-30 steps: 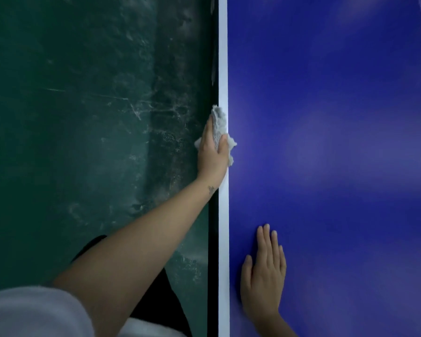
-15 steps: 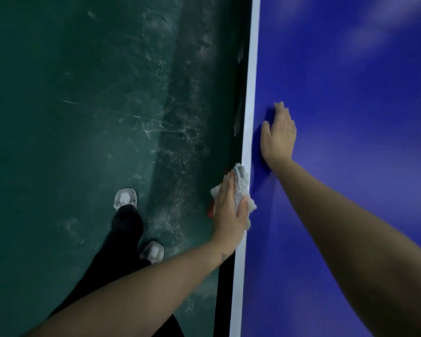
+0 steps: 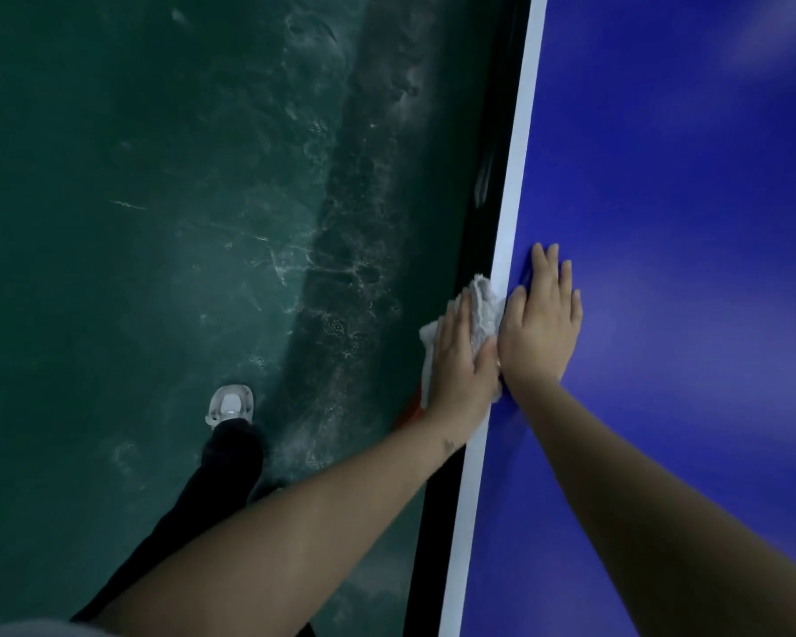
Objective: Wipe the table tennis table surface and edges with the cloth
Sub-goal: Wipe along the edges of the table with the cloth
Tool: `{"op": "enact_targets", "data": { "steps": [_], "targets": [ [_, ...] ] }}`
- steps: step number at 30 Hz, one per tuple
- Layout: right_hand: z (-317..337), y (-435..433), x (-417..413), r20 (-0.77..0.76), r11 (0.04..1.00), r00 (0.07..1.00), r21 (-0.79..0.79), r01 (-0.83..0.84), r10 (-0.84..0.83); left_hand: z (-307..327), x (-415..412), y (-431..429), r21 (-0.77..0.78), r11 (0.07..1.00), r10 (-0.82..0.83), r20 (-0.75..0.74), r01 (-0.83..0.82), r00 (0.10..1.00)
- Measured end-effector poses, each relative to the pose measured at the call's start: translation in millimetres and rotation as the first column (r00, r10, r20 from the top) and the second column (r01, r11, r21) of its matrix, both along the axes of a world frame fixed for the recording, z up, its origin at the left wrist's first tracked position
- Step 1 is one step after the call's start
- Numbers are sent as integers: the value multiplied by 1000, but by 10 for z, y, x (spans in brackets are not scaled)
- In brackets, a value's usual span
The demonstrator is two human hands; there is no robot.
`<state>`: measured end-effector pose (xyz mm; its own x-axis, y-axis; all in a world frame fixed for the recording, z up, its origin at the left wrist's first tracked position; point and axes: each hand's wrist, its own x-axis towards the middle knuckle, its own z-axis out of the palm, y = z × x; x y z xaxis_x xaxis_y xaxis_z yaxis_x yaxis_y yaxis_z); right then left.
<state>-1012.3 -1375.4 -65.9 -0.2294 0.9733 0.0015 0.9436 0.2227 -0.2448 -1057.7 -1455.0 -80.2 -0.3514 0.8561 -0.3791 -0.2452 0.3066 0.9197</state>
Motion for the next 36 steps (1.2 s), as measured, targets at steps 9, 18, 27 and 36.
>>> {"op": "enact_targets", "data": {
  "steps": [9, 18, 27, 36],
  "targets": [
    [19, -6, -16, 41, 999, 999, -31, 33, -31, -79, -549, 1297, -2, 998, 60, 60, -60, 996],
    [55, -11, -50, 87, 999, 996, -26, 37, -34, -21, -619, 1366, 81, 997, 19, -121, -9, 992],
    [44, 20, -55, 84, 1000, 996, -7, 26, -25, -49, -257, 734, 0, 997, 78, 48, -79, 996],
    [50, 16, -65, 104, 1000, 994, 1, 28, -28, -23, -1027, 2260, 25, 998, 55, 14, -55, 998]
  ]
}}
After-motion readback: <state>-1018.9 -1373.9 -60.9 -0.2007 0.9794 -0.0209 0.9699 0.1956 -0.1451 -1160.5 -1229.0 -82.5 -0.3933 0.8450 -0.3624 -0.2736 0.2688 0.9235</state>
